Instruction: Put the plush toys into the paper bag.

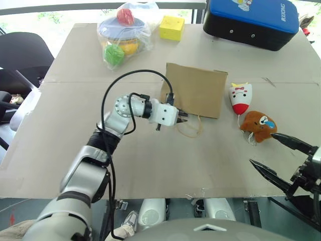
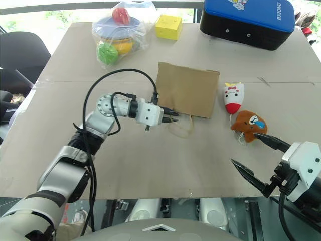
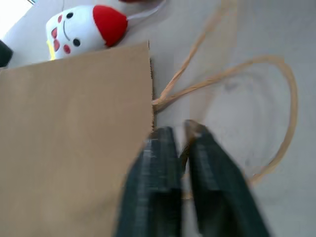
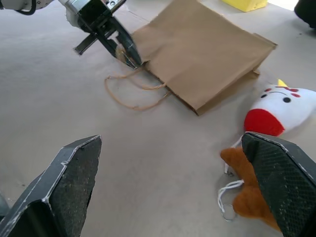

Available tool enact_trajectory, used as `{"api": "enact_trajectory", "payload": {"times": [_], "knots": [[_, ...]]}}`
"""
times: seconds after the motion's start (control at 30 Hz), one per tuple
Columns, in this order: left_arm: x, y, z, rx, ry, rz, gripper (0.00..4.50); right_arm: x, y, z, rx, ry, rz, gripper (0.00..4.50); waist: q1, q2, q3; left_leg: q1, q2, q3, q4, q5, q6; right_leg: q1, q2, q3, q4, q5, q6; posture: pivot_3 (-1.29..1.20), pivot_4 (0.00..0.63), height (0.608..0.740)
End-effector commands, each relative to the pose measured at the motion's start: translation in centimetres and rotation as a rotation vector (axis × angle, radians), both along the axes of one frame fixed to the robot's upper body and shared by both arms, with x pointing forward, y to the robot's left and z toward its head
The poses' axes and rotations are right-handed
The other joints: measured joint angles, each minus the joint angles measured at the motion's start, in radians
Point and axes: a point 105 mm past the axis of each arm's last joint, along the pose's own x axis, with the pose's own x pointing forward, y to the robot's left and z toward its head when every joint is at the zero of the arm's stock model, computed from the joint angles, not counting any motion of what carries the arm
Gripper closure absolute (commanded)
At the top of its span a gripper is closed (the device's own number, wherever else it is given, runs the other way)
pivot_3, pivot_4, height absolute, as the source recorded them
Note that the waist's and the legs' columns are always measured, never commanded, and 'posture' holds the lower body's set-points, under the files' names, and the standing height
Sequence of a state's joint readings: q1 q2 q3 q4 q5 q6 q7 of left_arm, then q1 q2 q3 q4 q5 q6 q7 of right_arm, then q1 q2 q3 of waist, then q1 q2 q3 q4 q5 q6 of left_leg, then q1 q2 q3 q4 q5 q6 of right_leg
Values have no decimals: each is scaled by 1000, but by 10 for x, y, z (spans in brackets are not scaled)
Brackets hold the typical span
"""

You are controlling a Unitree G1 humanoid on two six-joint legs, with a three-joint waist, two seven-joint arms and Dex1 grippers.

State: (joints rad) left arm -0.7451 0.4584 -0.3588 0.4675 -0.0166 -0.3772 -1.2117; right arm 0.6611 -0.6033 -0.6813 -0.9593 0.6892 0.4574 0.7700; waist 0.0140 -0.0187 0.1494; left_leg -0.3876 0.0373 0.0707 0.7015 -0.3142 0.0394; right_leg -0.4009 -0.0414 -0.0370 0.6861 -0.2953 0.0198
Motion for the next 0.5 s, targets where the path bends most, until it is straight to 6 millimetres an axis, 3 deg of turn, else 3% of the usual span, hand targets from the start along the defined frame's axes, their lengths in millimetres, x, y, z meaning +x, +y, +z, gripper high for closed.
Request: {"api": "enact_trajectory", "payload": {"times": [0.03,0.23,0.33,0.5], "knots": [[6,0,38,-252,345,131,4479,11,0,7,-15,-79,-85,0,-4,0,0,0,0,0,0,0,0,0,0,0,0,0,0,0,150,733],[6,5,85,-532,739,256,4479,34,9,2,-82,-57,-162,0,-7,0,0,1,1,-1,1,0,-1,-1,-4,1,3,0,0,0,150,733],[3,5,99,-602,811,284,4500,54,16,7,14,-48,-171,787,-3,0,0,0,0,-1,2,0,-1,-1,-4,1,3,0,0,0,150,733],[-5,1,115,-689,937,299,4500,83,40,18,47,-63,-117,3129,-1,0,0,2,-1,0,2,0,-1,0,-5,2,3,0,0,0,150,733]]}}
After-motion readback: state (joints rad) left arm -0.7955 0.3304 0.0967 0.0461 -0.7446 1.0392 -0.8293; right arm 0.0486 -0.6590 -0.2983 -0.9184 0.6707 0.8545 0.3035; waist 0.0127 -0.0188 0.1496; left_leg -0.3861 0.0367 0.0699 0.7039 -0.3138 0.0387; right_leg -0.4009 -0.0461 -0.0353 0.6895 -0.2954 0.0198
